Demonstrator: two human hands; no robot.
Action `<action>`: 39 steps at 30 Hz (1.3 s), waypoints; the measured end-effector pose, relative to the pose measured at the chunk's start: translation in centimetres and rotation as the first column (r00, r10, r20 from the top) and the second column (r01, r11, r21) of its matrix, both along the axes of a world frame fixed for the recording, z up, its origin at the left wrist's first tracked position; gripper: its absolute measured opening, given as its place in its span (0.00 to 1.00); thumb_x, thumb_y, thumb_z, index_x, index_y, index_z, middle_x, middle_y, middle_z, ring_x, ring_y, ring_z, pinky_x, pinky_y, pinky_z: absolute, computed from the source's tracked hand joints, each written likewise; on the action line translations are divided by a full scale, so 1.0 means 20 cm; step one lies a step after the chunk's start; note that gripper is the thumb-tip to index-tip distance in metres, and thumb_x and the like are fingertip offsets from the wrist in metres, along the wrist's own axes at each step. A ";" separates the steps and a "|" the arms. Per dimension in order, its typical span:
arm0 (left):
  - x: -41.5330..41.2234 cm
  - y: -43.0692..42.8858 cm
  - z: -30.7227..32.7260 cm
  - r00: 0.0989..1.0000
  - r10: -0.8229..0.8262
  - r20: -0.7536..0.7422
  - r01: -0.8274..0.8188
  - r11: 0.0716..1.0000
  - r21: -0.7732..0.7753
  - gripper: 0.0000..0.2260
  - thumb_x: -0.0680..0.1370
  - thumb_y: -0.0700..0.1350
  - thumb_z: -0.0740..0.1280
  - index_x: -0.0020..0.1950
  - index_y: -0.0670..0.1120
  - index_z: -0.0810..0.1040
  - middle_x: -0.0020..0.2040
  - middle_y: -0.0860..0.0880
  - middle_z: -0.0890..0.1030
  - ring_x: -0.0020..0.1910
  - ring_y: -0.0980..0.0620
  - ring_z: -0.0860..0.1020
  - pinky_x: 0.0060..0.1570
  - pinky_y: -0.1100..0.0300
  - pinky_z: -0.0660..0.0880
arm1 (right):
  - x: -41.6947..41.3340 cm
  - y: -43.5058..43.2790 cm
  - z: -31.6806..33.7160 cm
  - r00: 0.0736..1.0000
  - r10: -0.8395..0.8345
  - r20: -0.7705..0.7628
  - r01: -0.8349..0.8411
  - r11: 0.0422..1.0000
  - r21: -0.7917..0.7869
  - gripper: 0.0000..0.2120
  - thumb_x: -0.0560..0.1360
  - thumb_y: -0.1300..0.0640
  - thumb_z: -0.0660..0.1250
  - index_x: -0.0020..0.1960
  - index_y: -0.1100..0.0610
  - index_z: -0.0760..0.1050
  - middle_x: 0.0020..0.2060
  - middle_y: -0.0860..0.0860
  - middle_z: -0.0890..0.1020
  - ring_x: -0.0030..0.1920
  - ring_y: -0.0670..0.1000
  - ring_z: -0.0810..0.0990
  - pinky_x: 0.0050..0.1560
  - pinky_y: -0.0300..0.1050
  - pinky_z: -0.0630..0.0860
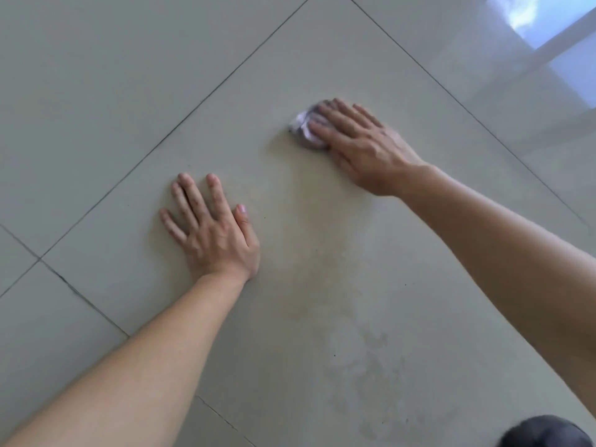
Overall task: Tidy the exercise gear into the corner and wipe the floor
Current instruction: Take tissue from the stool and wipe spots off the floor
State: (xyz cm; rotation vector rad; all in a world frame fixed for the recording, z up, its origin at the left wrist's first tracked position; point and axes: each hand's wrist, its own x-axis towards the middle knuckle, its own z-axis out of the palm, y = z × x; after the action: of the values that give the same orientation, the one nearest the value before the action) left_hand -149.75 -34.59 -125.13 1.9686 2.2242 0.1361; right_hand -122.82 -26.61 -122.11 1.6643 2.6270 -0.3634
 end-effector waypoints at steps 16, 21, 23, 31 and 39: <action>-0.04 0.06 0.11 0.999 -0.019 0.050 0.028 0.985 -0.169 0.29 0.81 0.55 0.55 0.79 0.45 0.55 0.79 0.38 0.52 0.78 0.41 0.50 0.73 0.38 0.46 | -0.31 -0.26 0.07 0.963 -0.255 -0.088 0.240 0.958 -0.158 0.25 0.84 0.54 0.51 0.81 0.51 0.55 0.81 0.52 0.52 0.80 0.57 0.45 0.79 0.51 0.45; -0.22 0.19 0.14 0.996 0.090 0.010 -0.086 0.972 -0.220 0.32 0.83 0.55 0.50 0.80 0.40 0.42 0.80 0.41 0.40 0.79 0.45 0.39 0.73 0.39 0.37 | -0.36 -0.27 0.06 0.963 -0.261 -0.063 0.249 0.956 -0.158 0.25 0.84 0.55 0.50 0.81 0.52 0.53 0.81 0.53 0.51 0.80 0.57 0.44 0.80 0.50 0.44; -0.27 0.19 0.12 0.995 0.098 0.011 -0.091 0.952 -0.292 0.31 0.83 0.54 0.48 0.80 0.40 0.39 0.80 0.44 0.37 0.78 0.48 0.35 0.74 0.40 0.35 | -0.48 -0.24 0.05 0.962 -0.259 -0.091 0.242 0.957 -0.162 0.26 0.84 0.57 0.50 0.81 0.52 0.53 0.81 0.54 0.50 0.80 0.58 0.43 0.79 0.50 0.44; -0.28 0.20 0.11 0.996 0.084 0.004 -0.077 0.929 -0.363 0.32 0.82 0.52 0.48 0.78 0.41 0.35 0.79 0.45 0.32 0.77 0.49 0.32 0.73 0.41 0.33 | -0.61 0.04 0.02 0.993 0.040 -0.112 -0.051 0.994 -0.100 0.25 0.83 0.58 0.52 0.80 0.51 0.58 0.80 0.55 0.56 0.80 0.57 0.51 0.79 0.50 0.47; -0.28 0.19 0.11 0.998 0.069 0.005 -0.062 0.929 -0.364 0.32 0.83 0.53 0.47 0.78 0.40 0.35 0.79 0.44 0.32 0.77 0.47 0.32 0.73 0.40 0.33 | -0.57 0.13 -0.02 0.871 -0.479 -0.111 0.473 0.878 -0.076 0.29 0.78 0.59 0.47 0.79 0.55 0.58 0.79 0.59 0.56 0.80 0.62 0.49 0.79 0.54 0.48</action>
State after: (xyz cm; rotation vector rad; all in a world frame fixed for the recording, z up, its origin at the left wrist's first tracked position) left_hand -155.43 -30.78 -122.89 1.6884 2.1188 -0.2354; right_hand -134.22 -23.97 -122.41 2.3365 2.2215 -0.5454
